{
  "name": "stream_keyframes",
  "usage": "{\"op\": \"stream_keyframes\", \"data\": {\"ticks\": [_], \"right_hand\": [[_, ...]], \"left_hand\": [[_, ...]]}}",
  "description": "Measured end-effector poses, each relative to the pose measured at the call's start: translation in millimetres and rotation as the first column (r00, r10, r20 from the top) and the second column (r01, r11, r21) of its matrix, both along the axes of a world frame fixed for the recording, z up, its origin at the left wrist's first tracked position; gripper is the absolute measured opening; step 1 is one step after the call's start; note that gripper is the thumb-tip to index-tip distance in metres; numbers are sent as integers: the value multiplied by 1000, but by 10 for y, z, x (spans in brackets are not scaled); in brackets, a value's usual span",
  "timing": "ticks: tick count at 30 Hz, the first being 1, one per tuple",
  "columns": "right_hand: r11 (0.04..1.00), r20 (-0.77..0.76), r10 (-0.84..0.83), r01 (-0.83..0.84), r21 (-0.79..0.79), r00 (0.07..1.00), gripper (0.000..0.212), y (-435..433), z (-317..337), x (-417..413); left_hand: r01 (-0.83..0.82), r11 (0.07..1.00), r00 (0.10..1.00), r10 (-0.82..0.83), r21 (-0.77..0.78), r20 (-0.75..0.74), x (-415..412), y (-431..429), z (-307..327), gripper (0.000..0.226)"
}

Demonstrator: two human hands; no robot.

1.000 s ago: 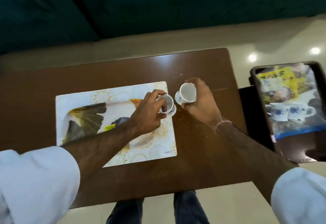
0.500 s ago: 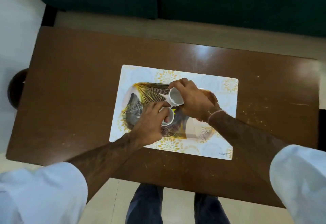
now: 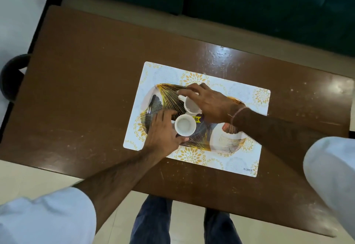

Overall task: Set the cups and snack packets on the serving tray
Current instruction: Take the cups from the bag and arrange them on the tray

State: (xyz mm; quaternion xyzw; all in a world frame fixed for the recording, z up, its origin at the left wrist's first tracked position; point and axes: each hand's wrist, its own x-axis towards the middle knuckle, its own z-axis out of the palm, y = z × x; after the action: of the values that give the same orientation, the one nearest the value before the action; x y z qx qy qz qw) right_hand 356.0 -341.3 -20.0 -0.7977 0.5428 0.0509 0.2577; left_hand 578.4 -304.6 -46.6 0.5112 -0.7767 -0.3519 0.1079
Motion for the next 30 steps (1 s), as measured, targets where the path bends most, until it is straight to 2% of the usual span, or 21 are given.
{"op": "stream_keyframes", "data": {"ticks": [3,6,8,12,15,18,21,26,30], "right_hand": [[985,77,-163,157,77,984,106,39,-37,-19],[984,73,-165,159,80,983,92,34,-68,-27],[987,61,-152,148,69,986,90,23,-75,-33],[987,91,-149,143,69,985,104,66,-85,-69],[980,123,-190,182,76,974,114,116,-68,-120],[950,178,-304,286,123,936,116,159,-19,-231],[913,205,-406,389,120,891,107,259,98,-411],[809,254,-572,588,15,780,83,536,295,-877],[711,241,-670,701,-62,702,75,838,390,-1420]], "left_hand": [[17,1000,999,-16,26,-47,-34,33,-74,75],[53,998,993,-50,25,-103,-90,30,-109,73],[61,998,991,-57,26,-119,-119,25,-116,73],[49,997,992,-42,58,-118,-111,44,-49,85],[51,999,994,-51,-2,-92,-70,-22,84,89],[34,997,998,-37,-71,-41,-155,-189,246,85],[92,992,996,-91,-88,15,-447,-345,377,76],[183,980,980,-176,-74,92,-1193,-470,473,68],[265,961,960,-255,-82,114,-1842,-408,522,67]]}}
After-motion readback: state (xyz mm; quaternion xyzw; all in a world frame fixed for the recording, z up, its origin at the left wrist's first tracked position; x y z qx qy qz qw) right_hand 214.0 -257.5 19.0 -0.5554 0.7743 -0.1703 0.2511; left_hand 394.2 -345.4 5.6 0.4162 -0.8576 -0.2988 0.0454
